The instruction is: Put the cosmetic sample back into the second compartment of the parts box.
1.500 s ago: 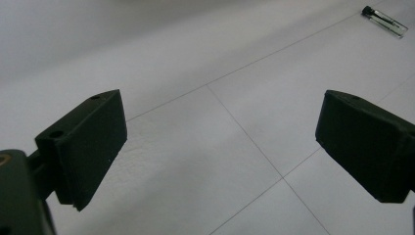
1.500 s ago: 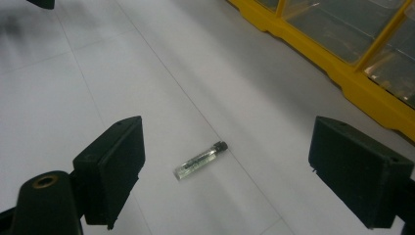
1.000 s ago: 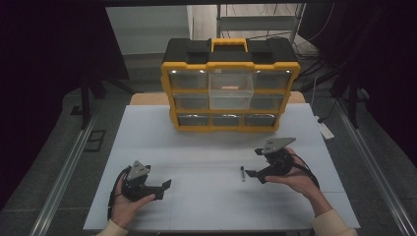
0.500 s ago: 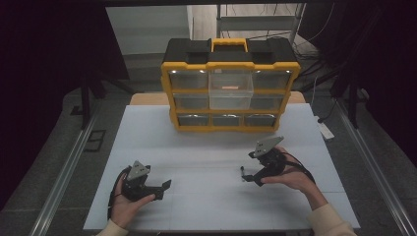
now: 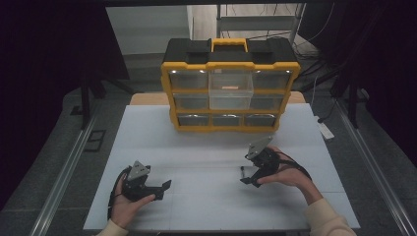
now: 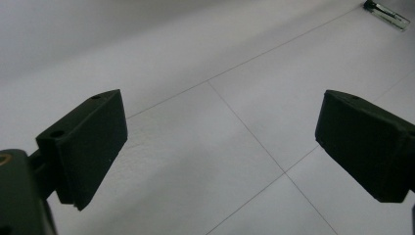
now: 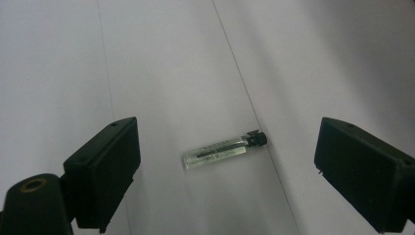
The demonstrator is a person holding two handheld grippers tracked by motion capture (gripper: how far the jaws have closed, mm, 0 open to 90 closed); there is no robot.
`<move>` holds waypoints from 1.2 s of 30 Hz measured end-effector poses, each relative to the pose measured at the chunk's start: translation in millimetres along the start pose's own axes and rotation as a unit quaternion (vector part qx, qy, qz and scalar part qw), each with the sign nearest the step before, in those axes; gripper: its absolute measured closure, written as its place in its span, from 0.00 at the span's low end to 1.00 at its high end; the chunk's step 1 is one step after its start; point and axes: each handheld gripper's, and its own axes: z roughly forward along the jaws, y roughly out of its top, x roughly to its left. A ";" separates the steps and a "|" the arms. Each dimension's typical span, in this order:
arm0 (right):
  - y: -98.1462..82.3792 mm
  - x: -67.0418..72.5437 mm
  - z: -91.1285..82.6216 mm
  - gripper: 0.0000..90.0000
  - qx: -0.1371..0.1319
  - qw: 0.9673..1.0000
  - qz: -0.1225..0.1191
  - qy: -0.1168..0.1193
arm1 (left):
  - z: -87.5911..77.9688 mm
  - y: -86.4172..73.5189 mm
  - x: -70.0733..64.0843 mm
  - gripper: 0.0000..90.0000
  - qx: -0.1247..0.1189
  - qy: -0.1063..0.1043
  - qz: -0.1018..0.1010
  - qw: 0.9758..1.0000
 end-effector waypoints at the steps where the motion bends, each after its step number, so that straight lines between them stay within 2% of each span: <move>1: 0.8 -0.2 1.5 0.11 0.002 1.000 -0.003 0.003 | 0.1 0.0 0.0 0.06 0.000 0.000 0.000 1.000; 12: 2.6 -6.6 16.4 0.11 0.035 0.999 -0.030 0.016 | 0.2 -0.4 0.2 0.06 0.002 0.001 0.001 1.000; 21: -0.2 -10.9 26.8 0.13 0.054 0.997 -0.041 0.025 | 0.3 -0.6 0.4 0.06 0.002 0.002 0.001 1.000; 22: -0.7 -11.3 29.2 0.13 0.052 0.997 -0.041 0.033 | 0.3 -0.7 0.4 0.06 0.002 0.002 0.001 1.000; 23: -0.3 -11.6 28.8 0.14 0.060 0.997 -0.047 0.026 | 0.3 -0.7 0.4 0.06 0.002 0.003 0.000 1.000; 26: -0.6 -11.8 31.5 0.14 0.055 0.997 -0.045 0.036 | 0.3 -0.7 0.5 0.06 0.002 0.003 0.001 1.000; 32: 0.1 -11.7 30.4 0.18 0.056 0.997 -0.050 0.031 | 0.6 -0.8 0.4 0.06 0.003 0.003 0.002 1.000; 34: -0.5 -11.1 30.6 0.22 0.050 0.997 -0.049 0.043 | 0.5 -0.8 0.3 0.06 0.003 0.004 0.002 1.000; 35: -0.1 -10.9 29.1 0.24 0.053 0.997 -0.055 0.032 | 0.4 -0.8 0.3 0.06 0.003 0.004 0.002 1.000; 36: 0.0 -11.2 28.4 0.26 0.053 0.996 -0.056 0.034 | 0.4 -0.8 0.2 0.06 0.002 0.004 0.002 1.000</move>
